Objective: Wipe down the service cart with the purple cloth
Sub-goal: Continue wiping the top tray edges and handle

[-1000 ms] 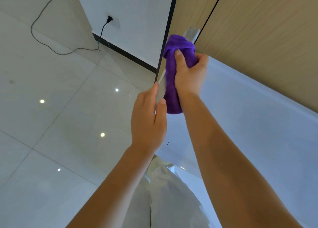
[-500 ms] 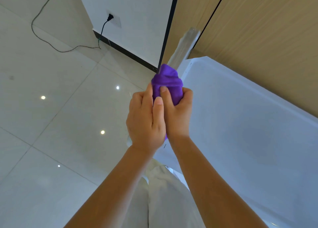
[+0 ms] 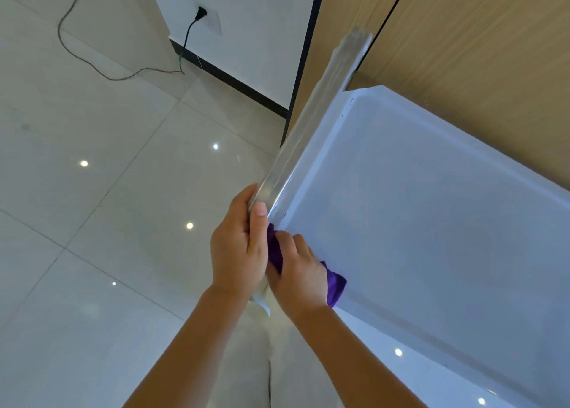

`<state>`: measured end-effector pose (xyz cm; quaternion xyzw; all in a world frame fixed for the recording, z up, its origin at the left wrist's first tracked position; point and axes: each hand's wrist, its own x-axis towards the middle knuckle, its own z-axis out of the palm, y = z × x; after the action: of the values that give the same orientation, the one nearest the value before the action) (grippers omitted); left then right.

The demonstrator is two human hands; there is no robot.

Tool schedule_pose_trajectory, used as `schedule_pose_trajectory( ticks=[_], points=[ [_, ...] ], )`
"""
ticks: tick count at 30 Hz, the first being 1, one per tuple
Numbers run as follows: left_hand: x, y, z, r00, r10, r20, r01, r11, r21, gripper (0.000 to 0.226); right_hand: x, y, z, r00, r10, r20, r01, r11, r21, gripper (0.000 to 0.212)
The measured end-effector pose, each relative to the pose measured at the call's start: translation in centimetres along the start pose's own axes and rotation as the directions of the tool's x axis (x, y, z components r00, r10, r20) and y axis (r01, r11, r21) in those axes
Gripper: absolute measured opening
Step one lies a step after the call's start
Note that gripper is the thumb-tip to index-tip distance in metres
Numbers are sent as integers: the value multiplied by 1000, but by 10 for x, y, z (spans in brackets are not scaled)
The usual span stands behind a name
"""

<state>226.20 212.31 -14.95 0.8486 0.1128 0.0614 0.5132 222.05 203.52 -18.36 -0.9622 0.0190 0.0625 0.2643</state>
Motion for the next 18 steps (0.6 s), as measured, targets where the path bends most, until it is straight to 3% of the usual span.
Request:
schedule_pose_trajectory(
  ticks=[4,8,14,18],
  points=[
    [4,-2,-2,1000,-2,14,2,1000,-26,46,37,10,1,999,-25,-49,23,999,-37,26],
    [6,1,0,996,-84,16,84,996,-32,29,84,13,-11,998,62,-16,-62,998,-4,22],
    [12,7,6,971,-240,-23,240,971,-16,56,157,30,-30,991,98,-87,-104,992,-69,25],
    [19,9,9,971,-239,-29,238,971,-38,47,172,39,-30,980,57,-192,-78,992,-102,19]
  ],
)
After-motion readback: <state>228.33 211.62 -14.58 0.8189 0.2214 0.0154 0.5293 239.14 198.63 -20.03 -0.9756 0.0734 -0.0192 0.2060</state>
